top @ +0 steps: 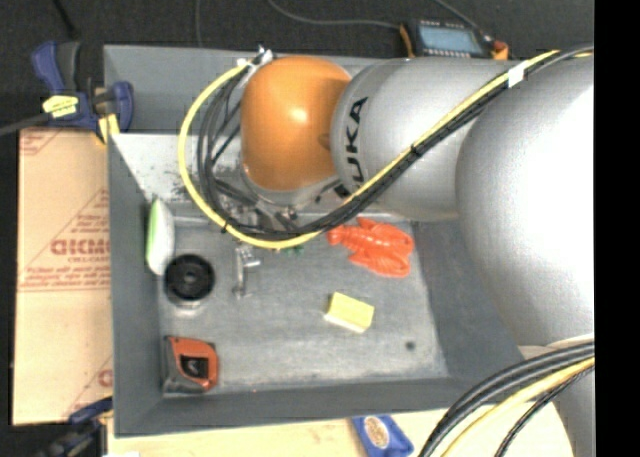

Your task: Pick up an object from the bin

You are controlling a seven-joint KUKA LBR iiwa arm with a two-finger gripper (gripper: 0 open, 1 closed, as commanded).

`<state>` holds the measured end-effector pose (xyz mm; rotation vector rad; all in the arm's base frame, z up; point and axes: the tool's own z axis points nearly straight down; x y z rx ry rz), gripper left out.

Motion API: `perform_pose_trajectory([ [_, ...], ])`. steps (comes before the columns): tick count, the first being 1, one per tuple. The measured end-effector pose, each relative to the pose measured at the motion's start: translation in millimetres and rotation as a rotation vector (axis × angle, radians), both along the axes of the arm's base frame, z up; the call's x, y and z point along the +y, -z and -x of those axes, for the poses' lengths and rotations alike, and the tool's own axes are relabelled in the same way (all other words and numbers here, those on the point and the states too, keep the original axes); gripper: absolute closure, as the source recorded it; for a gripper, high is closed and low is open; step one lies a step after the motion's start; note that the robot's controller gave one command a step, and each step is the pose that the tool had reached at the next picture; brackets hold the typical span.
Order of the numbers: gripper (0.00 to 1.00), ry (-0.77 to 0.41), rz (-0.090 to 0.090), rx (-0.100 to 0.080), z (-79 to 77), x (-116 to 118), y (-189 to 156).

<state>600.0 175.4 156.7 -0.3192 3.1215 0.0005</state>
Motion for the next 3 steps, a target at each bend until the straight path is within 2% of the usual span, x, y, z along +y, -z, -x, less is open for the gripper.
perform_pose_trajectory([
  [1,0.0,0.079,-0.002,-0.001,17.1,0.5,29.4],
  [2,0.0,0.014,0.0,0.001,1.3,11.6,52.5],
  [3,0.0,0.016,-0.001,-0.003,-0.8,25.7,70.6],
])
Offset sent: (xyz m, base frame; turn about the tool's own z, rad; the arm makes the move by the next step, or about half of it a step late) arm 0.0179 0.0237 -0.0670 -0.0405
